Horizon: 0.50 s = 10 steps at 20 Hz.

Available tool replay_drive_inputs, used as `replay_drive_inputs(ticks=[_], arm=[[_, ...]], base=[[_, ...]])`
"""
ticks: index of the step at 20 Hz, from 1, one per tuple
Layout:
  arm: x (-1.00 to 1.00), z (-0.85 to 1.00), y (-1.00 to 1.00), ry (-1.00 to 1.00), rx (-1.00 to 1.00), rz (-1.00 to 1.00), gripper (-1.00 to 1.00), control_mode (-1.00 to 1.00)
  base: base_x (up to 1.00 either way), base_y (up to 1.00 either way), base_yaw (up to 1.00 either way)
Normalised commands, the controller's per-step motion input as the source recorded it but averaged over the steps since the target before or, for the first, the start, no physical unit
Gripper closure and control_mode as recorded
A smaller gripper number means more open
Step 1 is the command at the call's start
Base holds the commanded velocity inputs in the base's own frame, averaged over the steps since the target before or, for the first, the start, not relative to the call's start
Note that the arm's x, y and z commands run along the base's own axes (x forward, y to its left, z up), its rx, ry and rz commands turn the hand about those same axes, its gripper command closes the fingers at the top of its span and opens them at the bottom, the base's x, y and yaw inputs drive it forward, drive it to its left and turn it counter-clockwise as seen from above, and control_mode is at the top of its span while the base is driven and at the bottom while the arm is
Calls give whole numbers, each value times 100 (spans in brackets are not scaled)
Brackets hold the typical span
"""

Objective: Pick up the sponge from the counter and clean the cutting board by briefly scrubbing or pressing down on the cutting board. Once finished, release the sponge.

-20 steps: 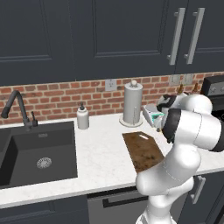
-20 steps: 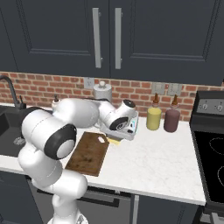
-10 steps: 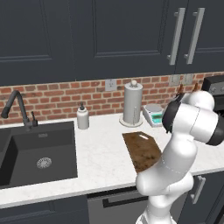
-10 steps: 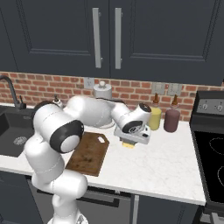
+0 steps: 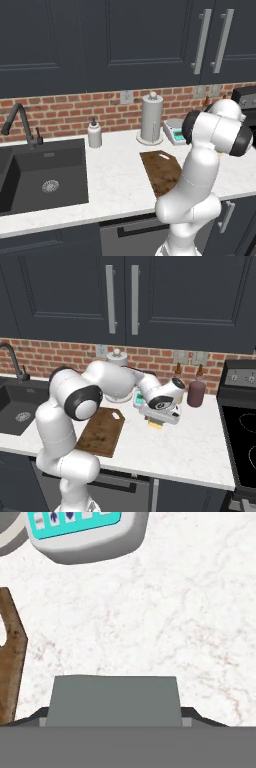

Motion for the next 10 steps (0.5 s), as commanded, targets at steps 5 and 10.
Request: replay_drive_inputs(ticks=[5,10], arm=[[-9,-46,0,0,0,0,100,-100],[-3,-26,0,0,0,0,100,-100]], base=[[0,0,0],[0,0,0]])
